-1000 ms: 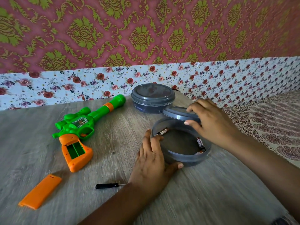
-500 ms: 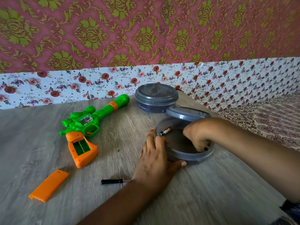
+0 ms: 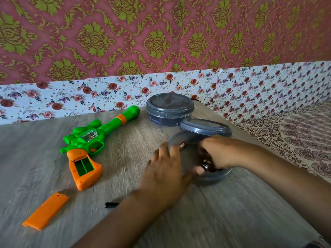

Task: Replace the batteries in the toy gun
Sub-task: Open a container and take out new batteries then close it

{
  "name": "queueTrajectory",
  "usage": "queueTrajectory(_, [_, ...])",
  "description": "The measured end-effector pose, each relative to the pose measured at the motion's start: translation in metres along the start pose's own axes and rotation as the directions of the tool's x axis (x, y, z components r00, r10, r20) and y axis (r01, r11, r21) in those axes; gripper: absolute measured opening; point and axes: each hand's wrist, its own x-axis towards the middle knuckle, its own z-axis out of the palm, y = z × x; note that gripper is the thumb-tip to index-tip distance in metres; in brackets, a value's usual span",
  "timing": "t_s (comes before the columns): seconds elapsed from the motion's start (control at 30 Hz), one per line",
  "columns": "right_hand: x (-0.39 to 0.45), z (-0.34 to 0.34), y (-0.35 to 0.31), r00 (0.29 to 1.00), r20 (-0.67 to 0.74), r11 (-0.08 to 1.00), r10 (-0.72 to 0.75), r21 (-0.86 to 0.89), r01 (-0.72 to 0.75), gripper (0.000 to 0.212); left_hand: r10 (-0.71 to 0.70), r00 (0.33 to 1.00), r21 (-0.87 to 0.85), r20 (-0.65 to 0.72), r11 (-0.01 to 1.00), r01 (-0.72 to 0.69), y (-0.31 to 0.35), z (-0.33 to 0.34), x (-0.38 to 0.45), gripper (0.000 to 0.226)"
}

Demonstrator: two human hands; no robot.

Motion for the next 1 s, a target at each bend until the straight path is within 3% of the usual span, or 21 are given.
queueTrajectory(0.1, [-0.001,0.001,0.002,0.999,0.023,0.999,0.040,-0.003,-0.040,0.014,-0.020,0.997,0.019,-0.075,1.000,0.021,-0.006,-0.022,0.019,0.047])
queueTrajectory(0.2, [0.000,0.000,0.001,0.998,0.049,0.999,0.028,0.021,-0.029,0.016,-0.079,0.996,0.131,-0.030,0.988,0.082,-0.009,-0.028,0.050,0.037])
queueTrajectory(0.37, [-0.003,-0.001,0.001,0.997,0.065,0.999,-0.036,0.038,0.034,0.015,-0.152,0.984,0.282,0.094,0.952,0.120,0.006,-0.013,0.089,0.036])
queueTrajectory(0.5, [-0.003,-0.001,0.001,0.995,0.064,0.994,-0.075,0.080,0.069,0.024,-0.173,0.979,0.335,0.112,0.934,0.126,0.016,-0.001,0.104,0.051])
queueTrajectory(0.63, [-0.004,-0.001,0.001,0.998,0.024,0.990,-0.051,0.136,0.048,0.017,-0.153,0.984,0.402,0.092,0.910,0.104,0.019,0.003,0.102,0.047])
queueTrajectory(0.77, [-0.005,0.002,0.001,0.999,-0.032,0.989,-0.031,0.141,0.035,0.019,-0.100,0.995,0.259,0.006,0.961,0.095,0.019,-0.014,0.091,0.041])
queueTrajectory(0.9, [-0.005,-0.001,0.003,0.994,-0.106,0.977,-0.039,0.204,0.060,0.019,-0.055,0.983,-0.131,-0.174,0.991,0.033,0.004,-0.050,0.064,0.020])
queueTrajectory(1.0, [-0.008,-0.015,-0.003,0.983,-0.177,0.957,-0.039,0.277,0.088,0.018,-0.072,0.993,-0.207,-0.097,0.977,0.051,-0.016,-0.070,0.038,0.017])
